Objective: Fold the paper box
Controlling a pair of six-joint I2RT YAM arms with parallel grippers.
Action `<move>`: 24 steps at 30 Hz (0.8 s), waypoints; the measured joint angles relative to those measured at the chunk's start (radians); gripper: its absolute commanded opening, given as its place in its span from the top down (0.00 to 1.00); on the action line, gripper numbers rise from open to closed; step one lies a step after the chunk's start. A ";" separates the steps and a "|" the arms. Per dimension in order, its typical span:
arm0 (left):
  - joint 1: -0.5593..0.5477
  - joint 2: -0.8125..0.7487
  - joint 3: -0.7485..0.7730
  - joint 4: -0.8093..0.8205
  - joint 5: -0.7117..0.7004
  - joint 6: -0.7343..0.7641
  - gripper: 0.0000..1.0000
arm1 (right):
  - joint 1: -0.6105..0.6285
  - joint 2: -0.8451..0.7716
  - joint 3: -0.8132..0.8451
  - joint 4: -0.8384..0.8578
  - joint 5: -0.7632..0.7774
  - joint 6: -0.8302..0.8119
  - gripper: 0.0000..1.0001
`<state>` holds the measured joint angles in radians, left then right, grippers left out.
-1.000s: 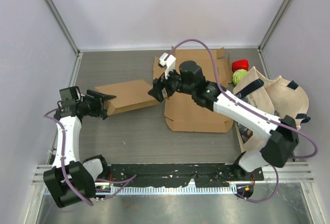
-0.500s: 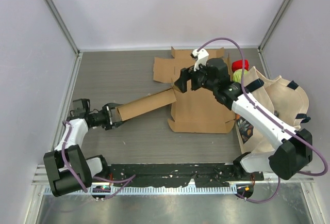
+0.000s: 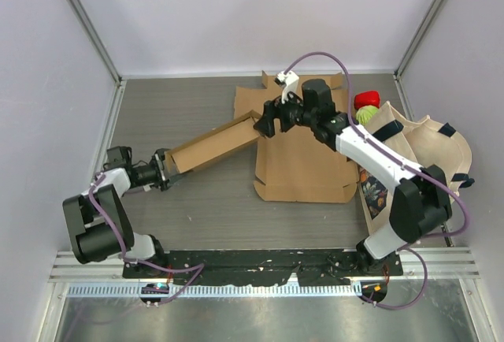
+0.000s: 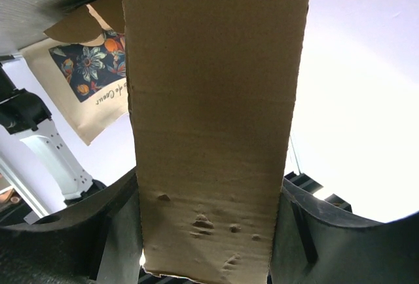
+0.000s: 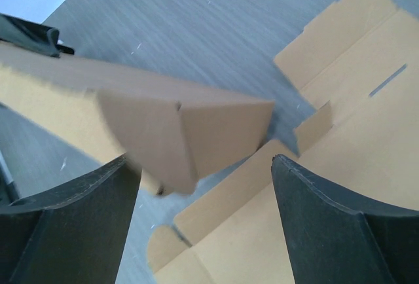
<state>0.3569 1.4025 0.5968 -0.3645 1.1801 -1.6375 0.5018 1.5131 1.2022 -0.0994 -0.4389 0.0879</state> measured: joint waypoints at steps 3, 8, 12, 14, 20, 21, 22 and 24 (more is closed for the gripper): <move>0.012 0.023 0.031 -0.052 -0.001 0.047 0.87 | -0.002 0.070 0.066 0.012 -0.003 -0.051 0.17; 0.029 0.047 0.083 -0.142 -0.028 0.122 0.80 | -0.002 0.089 0.070 0.069 -0.041 -0.075 0.23; 0.033 0.056 0.117 -0.185 -0.060 0.154 0.66 | -0.002 0.139 0.105 0.130 -0.099 -0.044 0.36; 0.034 0.057 0.125 -0.196 -0.071 0.160 0.65 | 0.002 0.163 0.105 0.157 -0.125 -0.014 0.41; 0.035 0.057 0.128 -0.198 -0.076 0.151 0.45 | 0.022 0.230 0.105 0.195 -0.155 0.043 0.41; 0.035 0.057 0.128 -0.196 -0.076 0.149 0.42 | 0.026 0.235 0.105 0.198 -0.154 0.048 0.46; 0.035 0.057 0.128 -0.193 -0.076 0.144 0.39 | 0.032 0.242 0.106 0.198 -0.154 0.051 0.48; 0.037 0.057 0.128 -0.182 -0.079 0.129 0.30 | 0.039 0.262 0.123 0.197 -0.132 0.060 0.51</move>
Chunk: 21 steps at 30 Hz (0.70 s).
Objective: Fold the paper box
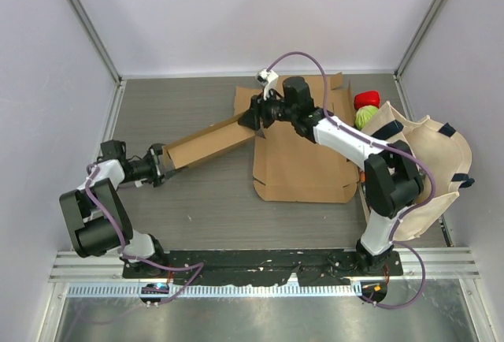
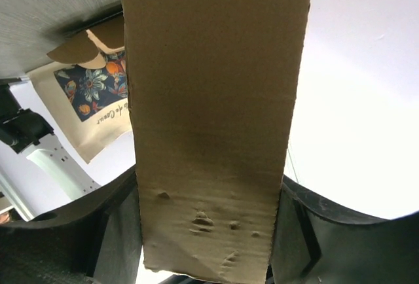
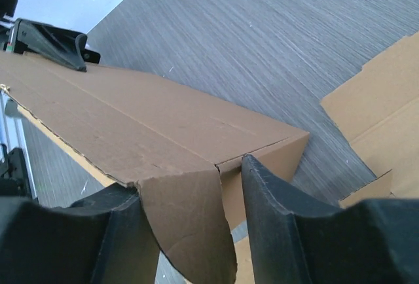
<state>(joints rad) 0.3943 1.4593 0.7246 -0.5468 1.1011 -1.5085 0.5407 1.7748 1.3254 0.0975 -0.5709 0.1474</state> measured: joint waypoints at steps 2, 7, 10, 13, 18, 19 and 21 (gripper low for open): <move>0.003 0.000 0.000 0.019 -0.006 -0.014 0.28 | 0.000 0.019 0.027 -0.011 0.015 0.014 0.53; 0.008 0.022 0.008 0.069 -0.061 -0.024 0.01 | 0.003 0.087 0.122 -0.065 0.063 0.069 0.68; 0.008 0.052 0.048 0.069 -0.084 0.008 0.01 | 0.003 0.139 0.209 -0.116 0.082 0.098 0.69; 0.014 0.079 0.097 0.052 -0.101 0.074 0.00 | 0.006 0.193 0.296 -0.167 0.101 0.129 0.69; 0.096 0.103 0.278 -0.100 -0.240 0.320 0.00 | 0.008 0.243 0.393 -0.246 0.137 0.151 0.69; 0.117 0.098 0.302 -0.105 -0.270 0.362 0.00 | 0.008 0.246 0.401 -0.256 0.140 0.155 0.69; 0.154 0.081 0.323 -0.110 -0.332 0.434 0.00 | 0.008 0.248 0.405 -0.262 0.142 0.161 0.68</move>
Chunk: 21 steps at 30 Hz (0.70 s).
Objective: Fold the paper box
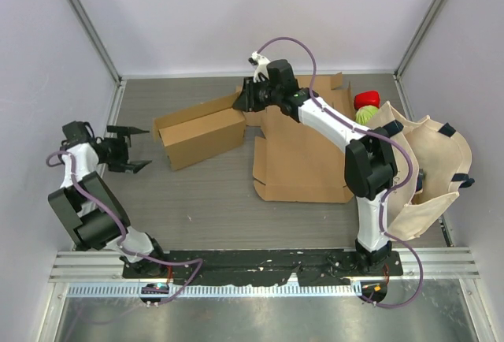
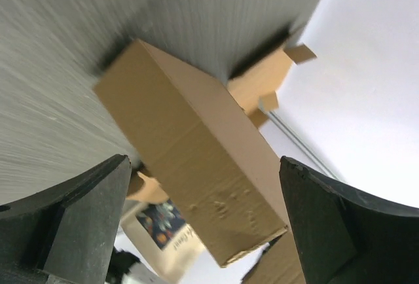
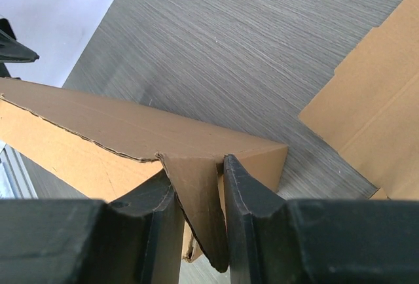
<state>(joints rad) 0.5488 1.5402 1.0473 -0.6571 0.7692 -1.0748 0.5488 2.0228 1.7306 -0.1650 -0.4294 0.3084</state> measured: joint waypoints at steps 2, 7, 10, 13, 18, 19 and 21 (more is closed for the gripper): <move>0.024 -0.021 0.000 -0.014 -0.052 0.051 0.00 | 0.002 0.001 0.006 -0.010 0.003 0.004 0.65; 0.047 -0.137 -0.008 -0.041 -0.190 0.183 0.18 | 0.011 0.008 0.029 -0.042 0.007 0.019 0.60; 0.020 -0.268 0.014 -0.048 -0.262 0.275 0.15 | 0.019 0.013 0.054 -0.080 0.015 0.019 0.60; -0.090 -0.410 0.079 -0.029 -0.365 0.368 0.01 | 0.027 0.026 0.089 -0.121 0.028 0.019 0.60; -0.255 -0.548 0.122 0.003 -0.423 0.455 0.08 | 0.037 0.033 0.108 -0.152 0.044 0.020 0.60; -0.262 -0.544 0.136 -0.006 -0.430 0.464 0.12 | 0.038 0.033 0.108 -0.154 0.045 0.020 0.60; -0.277 -0.489 0.197 -0.040 -0.448 0.499 0.29 | 0.039 0.033 0.108 -0.156 0.049 0.020 0.60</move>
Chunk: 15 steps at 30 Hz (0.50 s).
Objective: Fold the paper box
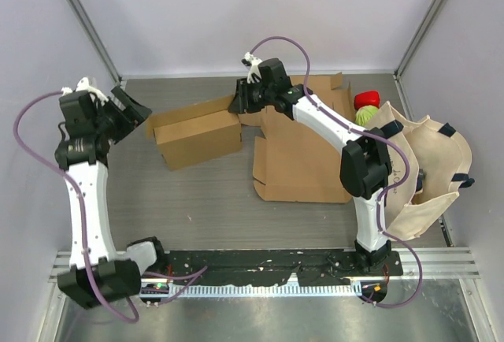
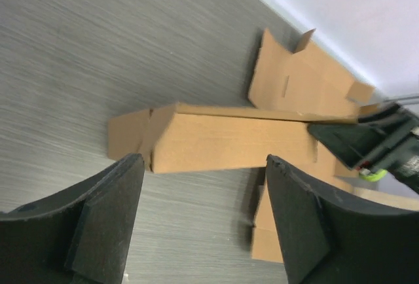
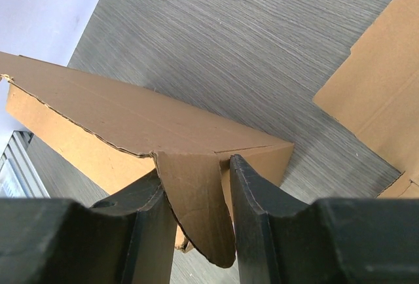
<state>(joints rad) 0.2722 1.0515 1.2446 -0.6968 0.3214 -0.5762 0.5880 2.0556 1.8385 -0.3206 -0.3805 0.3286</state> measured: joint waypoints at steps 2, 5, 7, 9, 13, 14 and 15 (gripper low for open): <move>-0.014 0.089 0.071 -0.027 -0.024 0.035 0.35 | 0.000 0.000 0.000 -0.001 0.001 0.000 0.60; -0.031 0.183 0.085 -0.051 -0.063 0.070 0.45 | 0.000 0.000 0.000 -0.001 0.001 0.000 0.60; -0.040 0.217 0.088 -0.096 -0.084 0.097 0.47 | 0.000 0.000 0.000 -0.001 0.001 0.000 0.60; -0.050 0.245 0.112 -0.142 -0.097 0.119 0.48 | 0.000 0.000 0.000 0.000 0.001 0.000 0.60; -0.077 0.262 0.137 -0.171 -0.111 0.150 0.57 | 0.000 0.000 0.000 -0.001 0.001 0.000 0.60; -0.085 0.261 0.137 -0.175 -0.113 0.154 0.59 | 0.000 0.000 0.000 -0.001 0.001 0.000 0.60; -0.092 0.261 0.137 -0.177 -0.113 0.158 0.63 | 0.000 0.000 0.000 -0.001 0.001 0.000 0.60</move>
<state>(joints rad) 0.1802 1.3128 1.3815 -0.8738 0.2081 -0.4183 0.5880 2.0556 1.8385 -0.3214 -0.3798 0.3290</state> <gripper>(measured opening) 0.446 0.398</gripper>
